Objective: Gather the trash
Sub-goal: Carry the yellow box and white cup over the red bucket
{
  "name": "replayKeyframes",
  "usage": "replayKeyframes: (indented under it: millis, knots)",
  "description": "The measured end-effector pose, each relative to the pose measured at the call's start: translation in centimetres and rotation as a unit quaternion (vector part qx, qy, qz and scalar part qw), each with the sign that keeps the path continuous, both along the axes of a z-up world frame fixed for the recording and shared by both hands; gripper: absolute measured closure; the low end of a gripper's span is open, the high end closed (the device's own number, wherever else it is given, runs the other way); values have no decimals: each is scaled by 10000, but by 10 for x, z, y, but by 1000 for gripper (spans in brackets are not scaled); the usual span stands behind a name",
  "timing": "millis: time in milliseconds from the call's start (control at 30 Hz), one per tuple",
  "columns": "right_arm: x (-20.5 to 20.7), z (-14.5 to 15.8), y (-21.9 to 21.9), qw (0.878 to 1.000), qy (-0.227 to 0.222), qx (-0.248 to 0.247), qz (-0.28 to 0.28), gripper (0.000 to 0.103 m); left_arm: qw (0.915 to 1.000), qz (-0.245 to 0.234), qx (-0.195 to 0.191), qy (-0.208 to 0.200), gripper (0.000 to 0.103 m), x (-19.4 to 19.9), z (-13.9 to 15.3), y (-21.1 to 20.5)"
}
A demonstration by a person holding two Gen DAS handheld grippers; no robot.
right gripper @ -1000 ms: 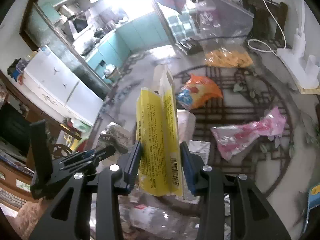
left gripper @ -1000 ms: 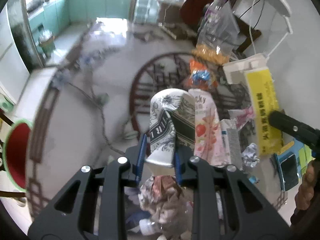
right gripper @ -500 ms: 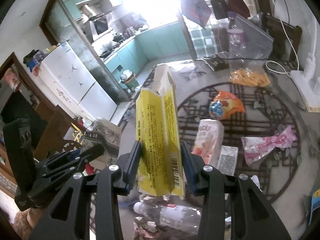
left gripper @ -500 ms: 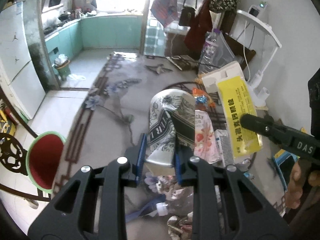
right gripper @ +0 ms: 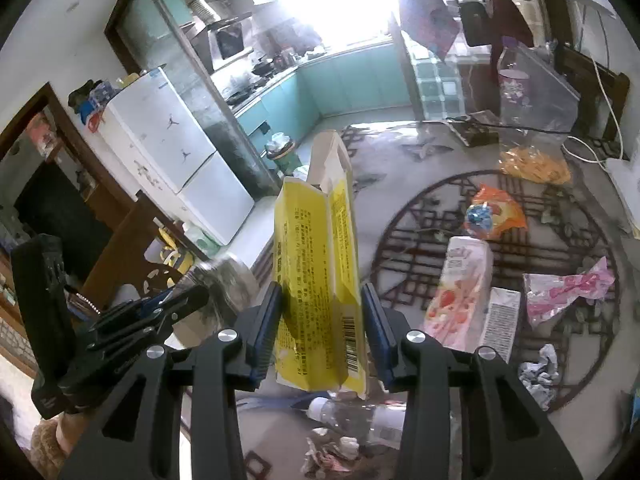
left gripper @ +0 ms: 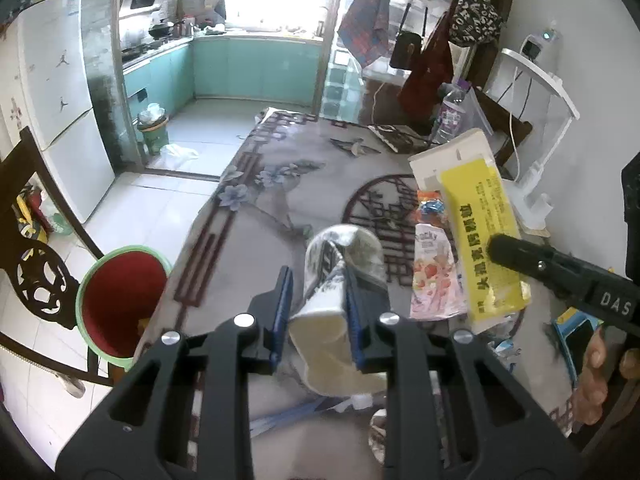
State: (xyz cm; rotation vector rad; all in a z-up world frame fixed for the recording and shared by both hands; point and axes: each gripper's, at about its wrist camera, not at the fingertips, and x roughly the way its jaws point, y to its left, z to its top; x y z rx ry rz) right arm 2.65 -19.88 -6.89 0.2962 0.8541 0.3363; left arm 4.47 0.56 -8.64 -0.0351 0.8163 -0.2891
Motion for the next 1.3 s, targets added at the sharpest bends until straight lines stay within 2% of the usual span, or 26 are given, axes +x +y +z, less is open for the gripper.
replayKeyframes:
  millis: [233,833,1300]
  knots:
    - [7,1,32,9998,-28,-105,137,64,9998,172,-77,-21,79,3,0,35]
    - [32,-4,128,9994,98,-334,34,64,9998,71,-178,69,79,36,-4,131]
    - [55,-21,207,9983,266,-432,291,64,9985,465,-181,246,79,55,-20,217]
